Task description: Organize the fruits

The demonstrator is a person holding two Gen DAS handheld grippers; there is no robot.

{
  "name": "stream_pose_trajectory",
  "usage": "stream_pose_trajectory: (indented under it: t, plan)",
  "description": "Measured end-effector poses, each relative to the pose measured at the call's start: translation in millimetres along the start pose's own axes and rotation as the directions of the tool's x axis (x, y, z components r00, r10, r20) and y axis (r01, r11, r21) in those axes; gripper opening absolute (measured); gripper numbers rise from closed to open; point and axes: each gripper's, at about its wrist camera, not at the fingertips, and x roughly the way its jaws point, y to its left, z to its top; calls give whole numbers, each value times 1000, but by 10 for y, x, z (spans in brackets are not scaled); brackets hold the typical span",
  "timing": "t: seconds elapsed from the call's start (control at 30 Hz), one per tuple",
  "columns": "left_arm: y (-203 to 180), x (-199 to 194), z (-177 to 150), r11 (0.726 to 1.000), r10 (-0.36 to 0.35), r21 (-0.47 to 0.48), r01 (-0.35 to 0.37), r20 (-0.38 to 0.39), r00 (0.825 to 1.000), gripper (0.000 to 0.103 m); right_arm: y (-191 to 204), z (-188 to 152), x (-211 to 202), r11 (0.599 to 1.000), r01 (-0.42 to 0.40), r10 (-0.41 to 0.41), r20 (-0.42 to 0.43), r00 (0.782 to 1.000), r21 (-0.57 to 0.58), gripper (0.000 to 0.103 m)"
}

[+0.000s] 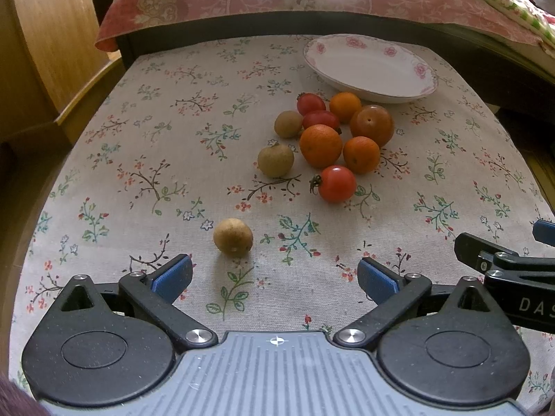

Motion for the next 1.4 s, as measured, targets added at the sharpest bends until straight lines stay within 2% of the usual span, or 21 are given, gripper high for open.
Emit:
stream_pose_trajectory:
  t: [1.0,1.4]
  plan:
    - [62,35,4,1000,17,-23,-18,-15,1000,100,58,18,71,999,-34,34,-22,999,-5,103]
    - [197,-1,-6,998,26,-53,-25,14,1000,100,197,100,83,994,-85,86,1,996,-72,103]
